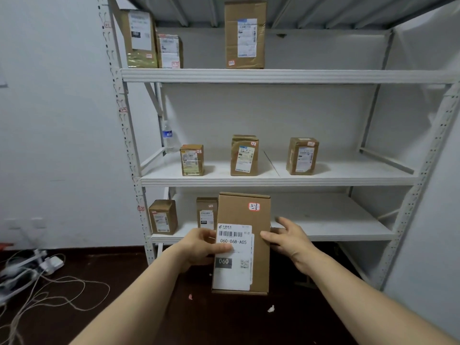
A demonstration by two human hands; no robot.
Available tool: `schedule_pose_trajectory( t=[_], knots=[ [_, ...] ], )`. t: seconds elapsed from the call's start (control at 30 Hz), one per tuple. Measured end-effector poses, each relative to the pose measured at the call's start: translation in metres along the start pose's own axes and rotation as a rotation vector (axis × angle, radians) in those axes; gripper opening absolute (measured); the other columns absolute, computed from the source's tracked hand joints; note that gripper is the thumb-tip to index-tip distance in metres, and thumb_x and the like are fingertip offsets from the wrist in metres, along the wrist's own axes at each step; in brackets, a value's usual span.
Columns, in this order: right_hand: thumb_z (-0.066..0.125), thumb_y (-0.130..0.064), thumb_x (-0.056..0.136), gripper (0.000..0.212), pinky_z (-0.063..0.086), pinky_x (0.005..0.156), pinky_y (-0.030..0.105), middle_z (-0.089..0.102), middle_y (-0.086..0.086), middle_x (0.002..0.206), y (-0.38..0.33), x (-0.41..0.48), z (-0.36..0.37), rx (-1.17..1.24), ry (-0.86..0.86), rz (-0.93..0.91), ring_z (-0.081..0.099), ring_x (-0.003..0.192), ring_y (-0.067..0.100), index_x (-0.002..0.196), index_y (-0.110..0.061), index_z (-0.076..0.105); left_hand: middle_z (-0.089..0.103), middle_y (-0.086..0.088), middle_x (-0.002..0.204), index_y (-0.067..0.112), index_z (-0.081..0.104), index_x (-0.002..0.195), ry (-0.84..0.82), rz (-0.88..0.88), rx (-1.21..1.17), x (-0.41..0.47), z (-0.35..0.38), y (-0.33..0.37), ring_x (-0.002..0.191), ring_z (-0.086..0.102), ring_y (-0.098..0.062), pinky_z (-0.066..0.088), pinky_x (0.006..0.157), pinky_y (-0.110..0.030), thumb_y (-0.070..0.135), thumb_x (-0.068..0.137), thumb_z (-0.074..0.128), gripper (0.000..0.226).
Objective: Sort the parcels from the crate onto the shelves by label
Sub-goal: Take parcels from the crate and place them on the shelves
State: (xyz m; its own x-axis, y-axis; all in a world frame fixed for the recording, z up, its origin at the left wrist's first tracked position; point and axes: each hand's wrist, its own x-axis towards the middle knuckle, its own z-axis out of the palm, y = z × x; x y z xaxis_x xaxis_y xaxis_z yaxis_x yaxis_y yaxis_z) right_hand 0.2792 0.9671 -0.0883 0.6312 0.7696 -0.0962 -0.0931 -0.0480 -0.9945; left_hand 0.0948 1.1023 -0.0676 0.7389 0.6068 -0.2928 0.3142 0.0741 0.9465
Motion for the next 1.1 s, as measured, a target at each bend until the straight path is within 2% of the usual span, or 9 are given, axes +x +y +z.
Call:
schedule_pose_trajectory(
  t=[0.17, 0.3, 0.5, 0.67, 0.73, 0.8, 0.87, 0.97, 1.1],
  knots=[
    [0.068, -0.002, 0.084, 0.057, 0.052, 0.088, 0.036, 0.068, 0.012, 0.114, -0.003, 0.058, 0.033, -0.030, -0.011, 0.015, 0.068, 0.099, 0.023, 0.136, -0.008, 0.047, 0.070, -0.011, 0.110, 0.004, 0.060, 0.114, -0.015, -0.023, 0.004, 0.061, -0.045, 0.009, 0.099, 0.069, -0.021, 0.058, 0.083, -0.035, 0.012, 0.072, 0.081, 0.047],
    [0.066, 0.000, 0.085, 0.048, 0.051, 0.081, 0.032, 0.067, 0.012, 0.113, -0.012, 0.106, 0.062, -0.034, 0.003, 0.017, 0.066, 0.098, 0.022, 0.130, -0.010, 0.051, 0.070, -0.011, 0.109, 0.005, 0.062, 0.109, -0.028, -0.011, 0.060, 0.107, -0.084, 0.020, 0.096, 0.069, -0.020, 0.058, 0.075, -0.031, 0.014, 0.073, 0.081, 0.041],
    [0.064, 0.003, 0.085, 0.038, 0.051, 0.089, 0.042, 0.070, 0.005, 0.100, -0.018, 0.171, 0.095, -0.047, 0.014, 0.023, 0.066, 0.086, 0.019, 0.118, -0.015, 0.055, 0.071, -0.010, 0.103, 0.006, 0.063, 0.102, -0.044, -0.006, 0.045, 0.159, -0.126, 0.031, 0.087, 0.070, -0.016, 0.056, 0.065, -0.025, 0.009, 0.078, 0.076, 0.027],
    [0.062, 0.006, 0.086, 0.030, 0.053, 0.076, 0.030, 0.069, 0.004, 0.093, -0.017, 0.207, 0.110, -0.042, 0.021, 0.045, 0.065, 0.083, 0.016, 0.100, -0.021, 0.057, 0.071, -0.010, 0.105, 0.004, 0.065, 0.105, -0.040, -0.021, 0.086, 0.194, -0.148, 0.033, 0.090, 0.069, -0.017, 0.055, 0.070, -0.026, 0.011, 0.078, 0.076, 0.030],
    [0.062, 0.007, 0.085, 0.031, 0.054, 0.073, 0.027, 0.069, 0.006, 0.095, -0.018, 0.220, 0.112, -0.038, 0.029, 0.052, 0.066, 0.086, 0.019, 0.105, -0.017, 0.058, 0.071, -0.011, 0.105, 0.002, 0.065, 0.107, -0.035, -0.030, 0.076, 0.206, -0.152, 0.035, 0.091, 0.068, -0.018, 0.055, 0.070, -0.026, 0.009, 0.078, 0.076, 0.031],
    [0.064, 0.007, 0.084, 0.039, 0.054, 0.075, 0.028, 0.068, 0.012, 0.102, -0.019, 0.234, 0.113, -0.035, 0.031, 0.054, 0.065, 0.091, 0.023, 0.118, -0.011, 0.056, 0.071, -0.010, 0.102, 0.002, 0.065, 0.106, -0.033, -0.037, 0.058, 0.215, -0.153, 0.038, 0.086, 0.068, -0.016, 0.055, 0.062, -0.023, 0.008, 0.079, 0.075, 0.029],
    [0.063, 0.007, 0.084, 0.041, 0.053, 0.071, 0.026, 0.068, 0.012, 0.102, -0.020, 0.245, 0.114, -0.029, 0.018, 0.056, 0.065, 0.090, 0.023, 0.120, -0.011, 0.053, 0.071, -0.009, 0.101, 0.003, 0.065, 0.103, -0.028, -0.046, 0.045, 0.221, -0.155, 0.040, 0.084, 0.069, -0.015, 0.054, 0.059, -0.021, 0.007, 0.080, 0.074, 0.025],
    [0.064, 0.007, 0.084, 0.042, 0.053, 0.071, 0.026, 0.068, 0.013, 0.105, -0.023, 0.260, 0.116, -0.033, -0.004, 0.056, 0.065, 0.091, 0.023, 0.122, -0.008, 0.054, 0.072, -0.008, 0.098, 0.006, 0.066, 0.097, -0.007, -0.053, 0.031, 0.232, -0.159, 0.042, 0.086, 0.069, -0.016, 0.056, 0.066, -0.025, 0.007, 0.079, 0.074, 0.020],
    [0.066, 0.006, 0.083, 0.049, 0.053, 0.087, 0.035, 0.065, 0.017, 0.116, -0.023, 0.279, 0.113, -0.037, -0.005, 0.065, 0.063, 0.106, 0.028, 0.128, -0.006, 0.053, 0.073, -0.009, 0.096, 0.005, 0.066, 0.095, 0.004, -0.060, 0.016, 0.245, -0.161, 0.046, 0.088, 0.069, -0.019, 0.057, 0.077, -0.031, 0.006, 0.079, 0.074, 0.018]
  ],
)
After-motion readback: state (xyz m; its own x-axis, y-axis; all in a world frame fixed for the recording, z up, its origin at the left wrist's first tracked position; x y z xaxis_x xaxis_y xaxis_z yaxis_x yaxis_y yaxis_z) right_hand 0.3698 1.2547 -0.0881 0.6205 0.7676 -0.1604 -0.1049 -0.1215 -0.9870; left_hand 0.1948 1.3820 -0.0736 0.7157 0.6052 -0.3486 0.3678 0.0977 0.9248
